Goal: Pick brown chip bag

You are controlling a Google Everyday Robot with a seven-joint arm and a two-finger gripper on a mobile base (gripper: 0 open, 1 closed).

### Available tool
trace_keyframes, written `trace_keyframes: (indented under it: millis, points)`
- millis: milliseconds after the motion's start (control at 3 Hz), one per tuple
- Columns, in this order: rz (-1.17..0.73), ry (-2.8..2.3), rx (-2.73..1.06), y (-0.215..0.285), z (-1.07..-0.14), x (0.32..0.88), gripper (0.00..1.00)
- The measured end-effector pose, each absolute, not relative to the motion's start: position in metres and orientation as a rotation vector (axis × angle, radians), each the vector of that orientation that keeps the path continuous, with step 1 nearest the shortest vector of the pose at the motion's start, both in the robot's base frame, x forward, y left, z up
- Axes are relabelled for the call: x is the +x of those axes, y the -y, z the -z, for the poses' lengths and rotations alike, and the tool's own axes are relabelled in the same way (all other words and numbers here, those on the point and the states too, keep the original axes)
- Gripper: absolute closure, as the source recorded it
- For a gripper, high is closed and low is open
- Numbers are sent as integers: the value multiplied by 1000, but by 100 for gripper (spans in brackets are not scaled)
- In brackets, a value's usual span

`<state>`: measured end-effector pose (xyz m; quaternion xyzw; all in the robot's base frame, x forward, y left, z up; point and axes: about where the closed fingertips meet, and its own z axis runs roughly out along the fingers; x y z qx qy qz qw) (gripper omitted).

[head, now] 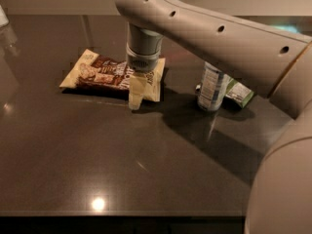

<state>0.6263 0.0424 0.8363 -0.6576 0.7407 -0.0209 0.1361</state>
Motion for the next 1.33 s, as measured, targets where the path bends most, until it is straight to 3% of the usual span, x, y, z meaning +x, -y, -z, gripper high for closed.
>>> trace_keyframes:
  millis: [333, 1333]
  points:
    - [95, -2159, -1900, -42, -830, 633, 16]
    - [99, -2161, -1900, -41, -842, 635, 85]
